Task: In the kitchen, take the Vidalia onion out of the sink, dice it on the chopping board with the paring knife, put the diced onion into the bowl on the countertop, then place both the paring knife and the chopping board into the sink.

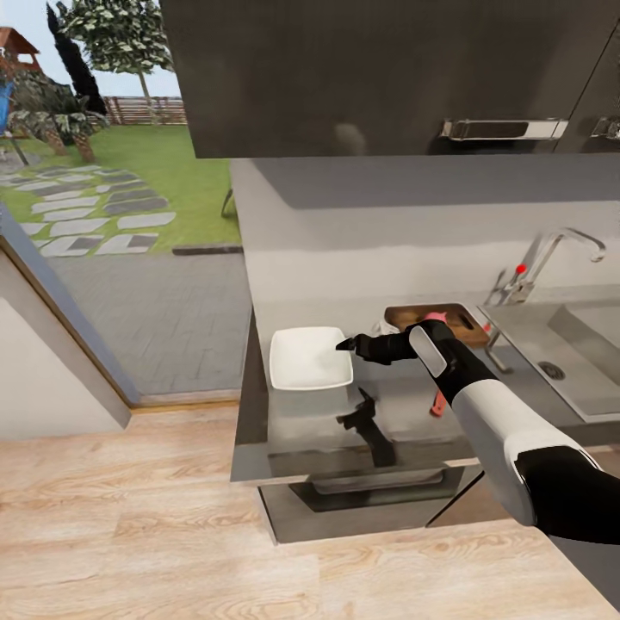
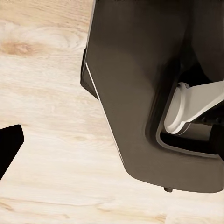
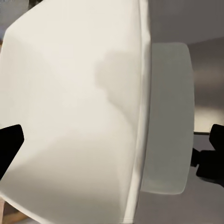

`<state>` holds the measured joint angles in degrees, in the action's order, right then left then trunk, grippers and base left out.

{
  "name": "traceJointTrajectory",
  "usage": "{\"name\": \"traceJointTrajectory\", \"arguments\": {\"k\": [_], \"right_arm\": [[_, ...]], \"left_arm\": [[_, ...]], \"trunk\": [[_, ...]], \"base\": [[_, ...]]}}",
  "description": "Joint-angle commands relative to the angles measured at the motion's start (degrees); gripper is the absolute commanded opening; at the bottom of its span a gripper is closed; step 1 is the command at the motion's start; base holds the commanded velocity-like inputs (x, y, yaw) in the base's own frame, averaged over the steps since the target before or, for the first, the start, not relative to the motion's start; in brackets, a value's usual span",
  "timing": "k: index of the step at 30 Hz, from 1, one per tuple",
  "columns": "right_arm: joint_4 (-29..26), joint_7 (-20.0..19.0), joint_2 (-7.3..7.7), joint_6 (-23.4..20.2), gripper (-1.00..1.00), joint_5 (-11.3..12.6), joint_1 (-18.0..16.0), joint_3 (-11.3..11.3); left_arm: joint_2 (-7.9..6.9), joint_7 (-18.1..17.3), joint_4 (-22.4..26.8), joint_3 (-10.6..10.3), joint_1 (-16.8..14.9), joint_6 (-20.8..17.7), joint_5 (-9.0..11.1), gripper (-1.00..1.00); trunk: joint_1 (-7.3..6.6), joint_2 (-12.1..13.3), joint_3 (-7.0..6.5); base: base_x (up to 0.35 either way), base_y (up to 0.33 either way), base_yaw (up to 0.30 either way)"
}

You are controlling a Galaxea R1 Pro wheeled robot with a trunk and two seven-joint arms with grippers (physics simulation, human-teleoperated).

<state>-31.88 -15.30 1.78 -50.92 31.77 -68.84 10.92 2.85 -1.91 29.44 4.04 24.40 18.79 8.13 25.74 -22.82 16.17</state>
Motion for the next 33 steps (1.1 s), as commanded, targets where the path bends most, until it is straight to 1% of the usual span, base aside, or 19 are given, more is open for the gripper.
{"name": "traceJointTrajectory", "arguments": {"k": [1,28,33], "right_arm": [[0.0,-0.5,0.07,-0.1,1.00,-0.5,-0.1,0.2],[-0.4,-0.5,0.07,0.0,1.00,-0.5,-0.1,0.2],[-0.5,-0.5,0.07,0.1,1.00,-0.6,-0.1,0.2]], "left_arm": [[0.05,-0.2,0.1,0.2,0.0,0.0,0.3,1.00],[0.09,-0.2,-0.1,0.2,0.0,0.0,0.3,1.00],[0.10,-0.2,-0.1,0.2,0.0,0.0,0.3,1.00]], "trunk": [[0.04,-0.1,0.00],[0.04,-0.1,-2.49],[0.04,-0.1,-2.95]], "base": [[0.000,0.000,0.000],[0.000,0.000,0.000],[0.000,-0.160,0.000]]}}
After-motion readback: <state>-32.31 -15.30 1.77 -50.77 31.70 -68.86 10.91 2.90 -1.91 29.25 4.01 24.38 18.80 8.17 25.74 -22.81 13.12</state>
